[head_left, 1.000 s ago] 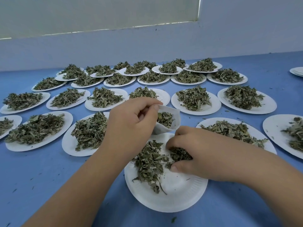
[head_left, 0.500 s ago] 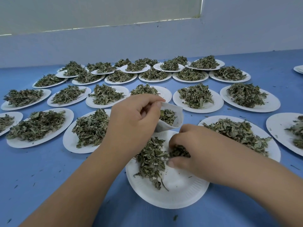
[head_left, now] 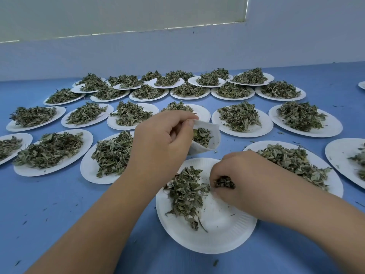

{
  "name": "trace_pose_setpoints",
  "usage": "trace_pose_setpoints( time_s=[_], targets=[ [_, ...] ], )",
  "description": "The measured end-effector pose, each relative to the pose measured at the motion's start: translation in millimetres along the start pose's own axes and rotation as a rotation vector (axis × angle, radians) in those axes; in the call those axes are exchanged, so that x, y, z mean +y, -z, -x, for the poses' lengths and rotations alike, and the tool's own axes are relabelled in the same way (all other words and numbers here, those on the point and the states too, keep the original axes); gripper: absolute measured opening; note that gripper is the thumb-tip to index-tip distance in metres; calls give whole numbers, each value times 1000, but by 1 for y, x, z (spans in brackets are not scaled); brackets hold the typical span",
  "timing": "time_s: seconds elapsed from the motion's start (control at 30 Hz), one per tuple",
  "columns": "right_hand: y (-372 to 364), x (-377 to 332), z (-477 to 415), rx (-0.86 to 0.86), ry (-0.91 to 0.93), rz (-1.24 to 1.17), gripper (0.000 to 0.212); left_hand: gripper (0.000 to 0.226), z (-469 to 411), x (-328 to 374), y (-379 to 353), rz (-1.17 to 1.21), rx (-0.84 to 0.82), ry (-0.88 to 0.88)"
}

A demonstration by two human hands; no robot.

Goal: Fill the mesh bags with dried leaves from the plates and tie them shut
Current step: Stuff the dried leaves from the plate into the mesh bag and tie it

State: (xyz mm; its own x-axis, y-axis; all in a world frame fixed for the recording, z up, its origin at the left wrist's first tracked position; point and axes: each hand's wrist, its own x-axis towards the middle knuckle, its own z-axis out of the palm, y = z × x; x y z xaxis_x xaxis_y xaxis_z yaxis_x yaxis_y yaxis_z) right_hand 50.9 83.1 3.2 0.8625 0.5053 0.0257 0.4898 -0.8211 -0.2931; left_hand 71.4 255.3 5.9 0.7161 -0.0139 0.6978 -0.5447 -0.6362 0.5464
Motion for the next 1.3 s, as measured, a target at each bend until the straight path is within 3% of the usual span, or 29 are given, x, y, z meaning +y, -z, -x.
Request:
trace_pose_setpoints(
  time_s=[0.13, 0.33, 0.47, 0.63, 0.87, 1.1, 1.3],
  targets=[
    [2, 3, 0, 27, 4, -65, 12, 17, 0, -1, -1, 1, -19, 20],
    [23, 2, 3, 95, 37, -458, 6, 17, 0, 0, -2, -20, -27, -8],
    [37, -4, 5, 208, 74, -581, 8, 15, 1, 1, -1, -10, -30, -34],
    [56, -17, 0, 311, 95, -449, 3, 17, -1, 0, -1, 97, -61, 76],
    [53, -30, -29, 323, 9, 52, 12, 20, -3, 1, 1, 300, -92, 203],
    [59, -31, -29, 323, 25, -52, 18, 19, -5, 1, 3, 385, -80, 282],
    [57, -27, -31, 430, 81, -74, 24, 21, -5, 3, 2, 356, -81, 291]
  ],
)
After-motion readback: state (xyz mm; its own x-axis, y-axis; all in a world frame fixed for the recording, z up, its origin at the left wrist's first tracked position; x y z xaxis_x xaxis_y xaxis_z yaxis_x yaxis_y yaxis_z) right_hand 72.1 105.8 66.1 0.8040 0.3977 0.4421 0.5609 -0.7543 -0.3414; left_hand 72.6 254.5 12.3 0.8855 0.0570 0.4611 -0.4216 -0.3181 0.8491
